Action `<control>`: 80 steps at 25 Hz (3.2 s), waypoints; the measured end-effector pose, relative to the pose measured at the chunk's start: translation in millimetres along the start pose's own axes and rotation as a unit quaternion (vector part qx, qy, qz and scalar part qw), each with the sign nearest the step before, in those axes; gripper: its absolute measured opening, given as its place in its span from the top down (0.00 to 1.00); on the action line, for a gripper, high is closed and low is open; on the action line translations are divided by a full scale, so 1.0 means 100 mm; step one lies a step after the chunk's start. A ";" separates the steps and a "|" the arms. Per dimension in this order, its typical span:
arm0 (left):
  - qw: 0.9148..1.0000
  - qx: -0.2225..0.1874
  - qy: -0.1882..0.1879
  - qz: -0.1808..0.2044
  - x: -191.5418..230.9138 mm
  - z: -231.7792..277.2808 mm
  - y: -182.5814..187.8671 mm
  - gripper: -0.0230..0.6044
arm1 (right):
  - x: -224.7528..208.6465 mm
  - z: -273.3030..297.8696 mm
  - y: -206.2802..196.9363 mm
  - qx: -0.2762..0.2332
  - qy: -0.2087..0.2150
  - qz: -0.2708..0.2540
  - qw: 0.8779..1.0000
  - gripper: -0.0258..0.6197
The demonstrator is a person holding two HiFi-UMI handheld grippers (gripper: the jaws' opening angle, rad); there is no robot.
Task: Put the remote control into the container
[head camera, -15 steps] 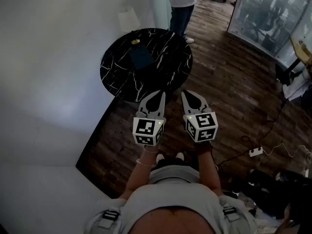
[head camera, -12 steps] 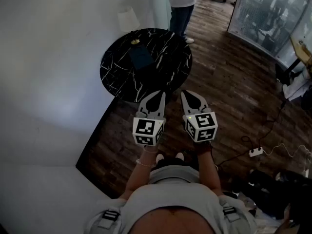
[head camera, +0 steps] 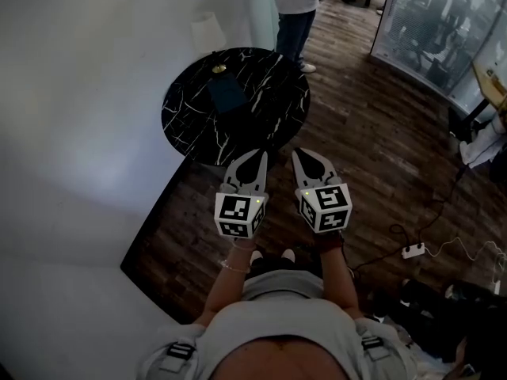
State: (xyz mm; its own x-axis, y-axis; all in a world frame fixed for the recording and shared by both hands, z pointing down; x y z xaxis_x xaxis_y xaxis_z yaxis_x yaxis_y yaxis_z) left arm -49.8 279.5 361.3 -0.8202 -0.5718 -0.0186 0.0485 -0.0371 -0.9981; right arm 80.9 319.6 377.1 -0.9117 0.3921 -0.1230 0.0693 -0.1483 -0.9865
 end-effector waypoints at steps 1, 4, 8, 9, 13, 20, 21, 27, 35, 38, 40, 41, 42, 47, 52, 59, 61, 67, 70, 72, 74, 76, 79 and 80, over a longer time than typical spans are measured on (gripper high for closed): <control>1.000 0.000 0.002 -0.002 -0.02 -0.01 -0.01 0.96 | 0.00 -0.02 0.00 0.000 0.002 0.000 1.000 0.94; 1.000 0.002 0.009 -0.005 -0.06 -0.04 -0.03 0.96 | -0.01 -0.07 -0.01 0.001 0.006 -0.002 1.000 0.94; 1.000 0.005 0.012 -0.004 -0.08 -0.06 -0.06 0.96 | -0.01 -0.08 -0.03 0.005 0.009 -0.004 1.000 0.94; 1.000 0.005 0.012 -0.004 -0.08 -0.05 -0.07 0.96 | -0.01 -0.08 -0.03 0.005 0.009 -0.006 1.000 0.94; 1.000 0.004 0.011 -0.003 -0.08 -0.03 -0.06 0.96 | -0.02 -0.07 -0.03 0.004 0.009 -0.008 1.000 0.94; 1.000 0.003 -0.001 -0.005 -0.06 0.13 -0.05 0.96 | -0.10 0.02 0.01 -0.001 0.003 -0.008 1.000 0.94; 1.000 0.002 -0.003 -0.005 -0.04 0.16 -0.04 0.96 | -0.11 0.05 0.01 -0.001 0.002 -0.007 1.000 0.94; 1.000 0.001 -0.017 -0.005 0.09 0.41 -0.03 0.96 | -0.24 0.27 0.06 -0.006 -0.010 -0.006 1.000 0.94; 1.000 0.006 -0.031 -0.003 0.39 0.86 -0.05 0.96 | -0.39 0.75 0.11 -0.001 -0.018 -0.004 1.000 0.94; 0.999 0.006 -0.038 -0.005 0.52 1.03 -0.04 0.96 | -0.46 0.94 0.12 0.000 -0.023 -0.004 1.000 0.94; 0.999 0.006 -0.043 -0.004 0.61 1.14 -0.04 0.96 | -0.49 1.07 0.14 -0.003 -0.027 -0.004 1.000 0.94; 0.999 0.006 -0.045 -0.003 0.65 1.19 -0.04 0.96 | -0.51 1.13 0.15 -0.005 -0.029 -0.003 1.000 0.94; 0.999 0.005 -0.048 -0.002 0.69 1.23 -0.04 0.96 | -0.53 1.18 0.15 -0.007 -0.032 -0.003 0.999 0.94; 0.999 0.006 -0.054 -0.002 0.91 1.42 -0.07 0.96 | -0.56 1.45 0.14 -0.006 -0.041 -0.002 0.999 0.94; 0.998 0.019 -0.057 -0.008 1.11 1.51 -0.18 0.96 | -0.55 1.65 0.05 0.005 -0.048 0.005 0.999 0.94; 0.997 0.026 -0.065 -0.010 1.24 1.62 -0.21 0.96 | -0.57 1.82 0.02 0.014 -0.053 0.013 0.998 0.94; 0.997 0.029 -0.064 -0.013 1.27 1.64 -0.21 0.96 | -0.57 1.84 0.02 0.016 -0.053 0.014 0.998 0.94; 0.997 0.041 -0.059 -0.018 1.32 1.77 -0.27 0.96 | -0.67 1.95 0.01 0.020 -0.050 0.018 0.998 0.94; 0.997 0.044 -0.053 -0.019 1.36 1.89 -0.28 0.96 | -0.76 2.05 0.02 0.022 -0.043 0.019 0.999 0.94; 0.998 0.047 -0.048 -0.020 1.37 1.98 -0.29 0.96 | -0.84 2.12 0.03 0.023 -0.039 0.019 0.999 0.94; 0.998 0.050 -0.042 -0.021 1.39 2.08 -0.30 0.96 | -0.94 2.20 0.04 0.022 -0.037 0.019 0.999 0.94; 0.998 0.053 -0.037 -0.023 1.40 2.20 -0.32 0.96 | -1.05 2.27 0.05 0.021 -0.034 0.020 0.999 0.94; 0.998 0.056 -0.030 -0.023 1.41 2.38 -0.32 0.96 | -1.23 2.38 0.08 0.022 -0.026 0.022 0.999 0.94; 0.998 0.057 -0.027 -0.023 1.40 2.44 -0.32 0.96 | -1.29 2.42 0.09 0.024 -0.022 0.022 0.999 0.94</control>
State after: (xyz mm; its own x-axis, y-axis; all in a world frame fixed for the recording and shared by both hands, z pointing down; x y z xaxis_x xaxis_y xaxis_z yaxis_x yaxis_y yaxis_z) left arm -27.4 0.2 405.1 -0.7909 -0.6110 0.0339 0.0782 -0.1559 -0.9847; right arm 100.8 48.2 410.4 -0.9256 0.3433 -0.1594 0.0906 -0.2079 -0.9740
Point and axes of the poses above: the fingertips, and each gripper's own axes: z forward along the fingers, x to its left, y out of its top, the point moved 6 cm from there along -z, backward along the fingers, and after that the axes turned 14 degrees about y, right-handed, at the moved point
